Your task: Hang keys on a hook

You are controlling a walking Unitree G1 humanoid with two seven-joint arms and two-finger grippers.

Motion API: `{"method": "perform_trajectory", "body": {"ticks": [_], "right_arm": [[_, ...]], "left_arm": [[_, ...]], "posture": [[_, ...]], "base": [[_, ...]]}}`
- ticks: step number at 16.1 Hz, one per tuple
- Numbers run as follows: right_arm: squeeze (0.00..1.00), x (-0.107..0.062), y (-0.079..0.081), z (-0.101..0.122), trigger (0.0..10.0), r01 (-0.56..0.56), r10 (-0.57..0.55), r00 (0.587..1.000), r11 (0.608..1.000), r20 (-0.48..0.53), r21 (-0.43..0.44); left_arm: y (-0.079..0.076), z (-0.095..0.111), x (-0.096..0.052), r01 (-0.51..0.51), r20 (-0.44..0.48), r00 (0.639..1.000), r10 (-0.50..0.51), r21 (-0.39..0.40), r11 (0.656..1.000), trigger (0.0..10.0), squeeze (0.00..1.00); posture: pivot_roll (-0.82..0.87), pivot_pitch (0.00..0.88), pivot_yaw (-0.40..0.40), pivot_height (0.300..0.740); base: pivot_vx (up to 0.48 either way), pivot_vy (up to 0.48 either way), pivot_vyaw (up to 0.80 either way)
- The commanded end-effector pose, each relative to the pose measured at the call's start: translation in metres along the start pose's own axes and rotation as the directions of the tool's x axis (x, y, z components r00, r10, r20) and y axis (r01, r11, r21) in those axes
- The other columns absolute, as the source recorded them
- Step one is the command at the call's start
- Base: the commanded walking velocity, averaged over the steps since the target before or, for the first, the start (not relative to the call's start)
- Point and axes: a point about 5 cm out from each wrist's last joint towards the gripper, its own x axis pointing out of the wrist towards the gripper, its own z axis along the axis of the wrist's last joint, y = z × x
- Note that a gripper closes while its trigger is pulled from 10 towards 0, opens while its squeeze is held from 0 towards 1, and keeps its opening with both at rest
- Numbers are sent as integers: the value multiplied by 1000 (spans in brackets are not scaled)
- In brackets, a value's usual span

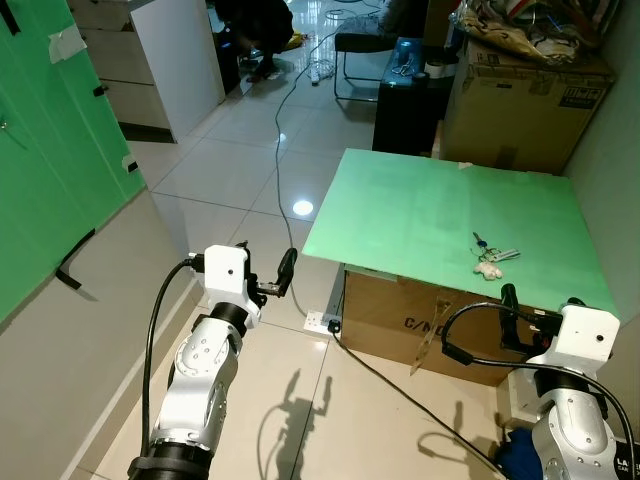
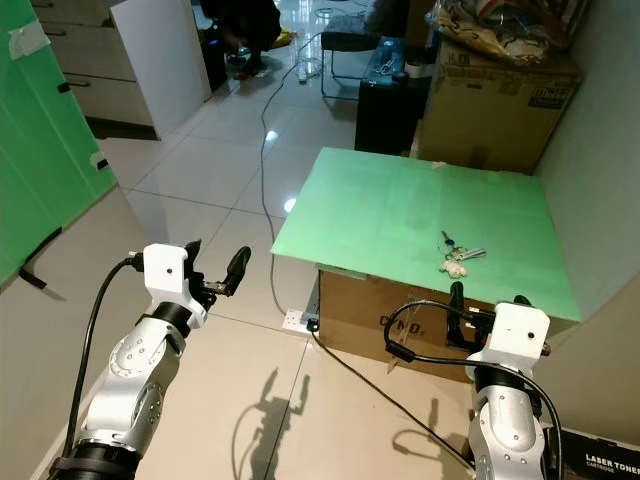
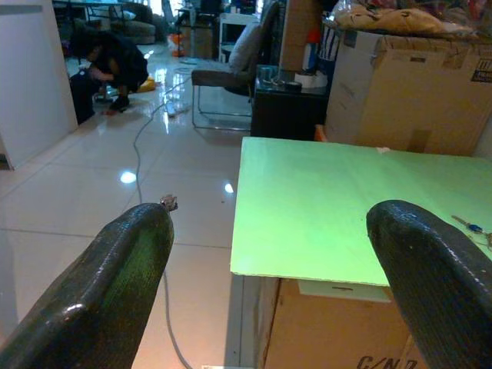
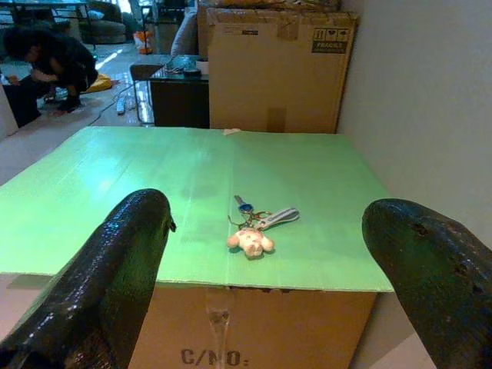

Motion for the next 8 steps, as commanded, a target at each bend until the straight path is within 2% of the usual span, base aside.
{"method": "perform_trajectory", "body": {"ticks": [1, 2, 3, 4, 5, 7, 8], "right_arm": [[1000, 3, 3, 8, 10000, -16, 16, 999, 1000, 34, 12], [1000, 3, 5, 8, 10000, -31, 31, 999, 1000, 33, 1], [1000, 2, 6, 7, 10000, -42, 43, 999, 996, 20, -79], [1000, 3, 5, 4, 10000, -27, 28, 1000, 985, -1, -172], [0, 4, 4, 2, 10000, -7, 5, 1000, 982, -12, -187], [0, 4, -3, 2, 10000, 21, -24, 1000, 986, -15, -167], [0, 6, -6, 1, 10000, 34, -37, 999, 987, -22, -155]], "left_arm": [[0, 6, 3, 0, 13, 1000, 0, 9, 1000, 10000, 1000], [-2, 8, 2, 10, 18, 1000, -10, 23, 1000, 10000, 1000], [-7, 11, 2, 43, 33, 998, -46, 81, 996, 10000, 1000], [-16, 15, 3, 105, 41, 993, -111, 130, 986, 10000, 0], [-20, 18, 4, 131, 64, 989, -136, 84, 988, 10000, 0], [-29, 19, 5, 176, 67, 981, -182, 97, 980, 10000, 0], [-34, 17, 5, 215, 62, 974, -219, 72, 974, 10000, 0]], "posture": [[-138, 0, 55, 740], [-136, 0, 54, 740], [-137, 0, 52, 740], [-135, 0, 49, 740], [-136, 0, 50, 740], [-162, 0, 59, 740], [-175, 0, 63, 740]], "base": [[0, 0, 0], [0, 0, 0], [0, 0, 0], [0, 0, 0], [480, 0, 0], [480, 0, 0], [461, 0, 0]]}}
